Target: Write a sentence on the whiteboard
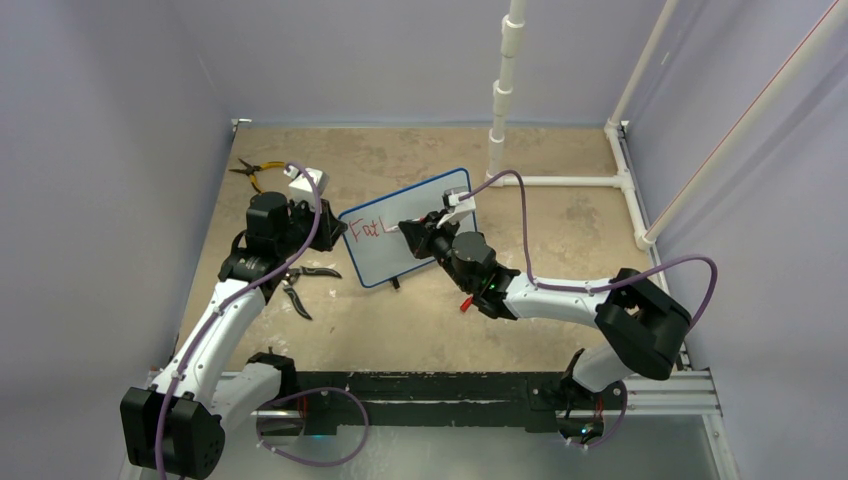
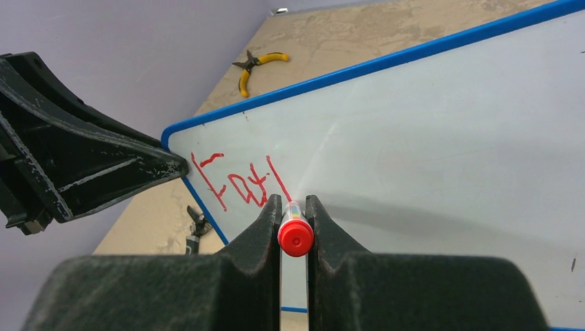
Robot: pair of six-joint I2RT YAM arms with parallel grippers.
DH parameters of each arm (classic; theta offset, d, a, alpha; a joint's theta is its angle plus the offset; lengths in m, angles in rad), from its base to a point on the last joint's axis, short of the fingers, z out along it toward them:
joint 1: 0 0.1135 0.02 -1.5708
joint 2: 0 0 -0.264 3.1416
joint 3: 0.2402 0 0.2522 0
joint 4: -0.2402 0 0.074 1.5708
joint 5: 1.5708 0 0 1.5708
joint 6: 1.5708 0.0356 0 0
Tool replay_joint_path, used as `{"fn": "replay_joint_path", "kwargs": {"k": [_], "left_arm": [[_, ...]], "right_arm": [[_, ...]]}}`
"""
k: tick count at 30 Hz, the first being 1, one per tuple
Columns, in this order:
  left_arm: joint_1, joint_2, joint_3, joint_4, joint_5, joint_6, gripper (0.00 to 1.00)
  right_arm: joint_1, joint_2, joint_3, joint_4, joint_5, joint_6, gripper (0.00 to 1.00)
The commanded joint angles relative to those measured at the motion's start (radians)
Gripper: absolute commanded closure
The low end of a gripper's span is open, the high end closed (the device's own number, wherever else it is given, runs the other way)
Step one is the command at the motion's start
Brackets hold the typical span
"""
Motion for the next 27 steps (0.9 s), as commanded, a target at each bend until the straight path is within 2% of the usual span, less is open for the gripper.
{"fn": "replay_joint_path", "kwargs": {"k": [1,17,27], "left_arm": [[0.001,0.008,0.005,0.010,0.018,0.019,1.00],[0.001,0.007,0.004,0.011,0.018,0.019,1.00],[0.000,0.006,0.004,0.009,0.017,0.019,1.00]], "right_arm": [[-0.005,0.002,0.036,0.046,0.019,-0.012,1.00],[-0.005,0.002,0.065,0.039,0.019,-0.025,1.00],[-0.006,-0.036,0.032,0.022,0.077,-0.026,1.00]]}}
